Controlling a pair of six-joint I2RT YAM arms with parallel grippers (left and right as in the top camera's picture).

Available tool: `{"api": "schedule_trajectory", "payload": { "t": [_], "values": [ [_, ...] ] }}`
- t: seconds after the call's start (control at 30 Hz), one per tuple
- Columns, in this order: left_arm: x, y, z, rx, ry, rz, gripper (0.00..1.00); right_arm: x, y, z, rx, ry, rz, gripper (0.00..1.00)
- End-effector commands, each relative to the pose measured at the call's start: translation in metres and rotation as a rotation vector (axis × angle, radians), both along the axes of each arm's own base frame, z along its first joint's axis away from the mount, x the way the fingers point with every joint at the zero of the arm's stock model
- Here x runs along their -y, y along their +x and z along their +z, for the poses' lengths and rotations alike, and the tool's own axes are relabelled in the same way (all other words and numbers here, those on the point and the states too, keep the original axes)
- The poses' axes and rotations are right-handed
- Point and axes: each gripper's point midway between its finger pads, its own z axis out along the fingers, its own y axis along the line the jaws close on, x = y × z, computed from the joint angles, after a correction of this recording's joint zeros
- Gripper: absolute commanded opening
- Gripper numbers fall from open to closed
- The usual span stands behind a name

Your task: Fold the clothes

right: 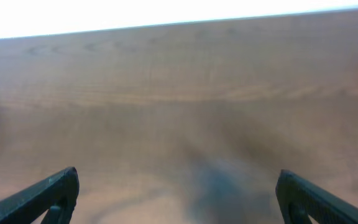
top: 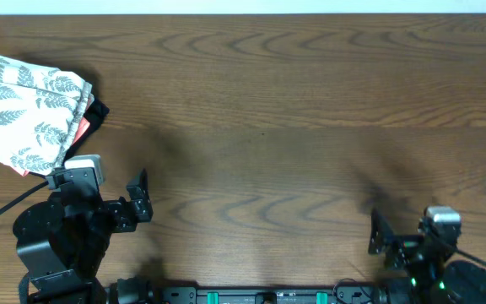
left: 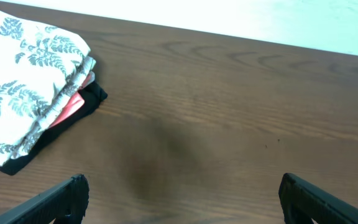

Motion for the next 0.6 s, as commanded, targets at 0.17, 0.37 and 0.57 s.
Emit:
{"api": "schedule_trajectory", "payload": {
  "t": [0.17,0.37,0.57],
  "values": [
    [0.001,-0.001,0.0,0.003,-0.005,-0.005,0.98,0.003,0.056,-0.016,0.199,-0.031,-0.025,0.99],
    [0.001,-0.001,0.0,0.003,-0.005,-0.005,0.98,0.011,0.079,-0.012,0.435,-0.06,-0.072,0.99],
    [0.001,-0.001,0.0,0.003,-0.005,-0.005,0.98,0.025,0.078,-0.014,0.418,-0.099,-0.153,0.99]
  ]
}}
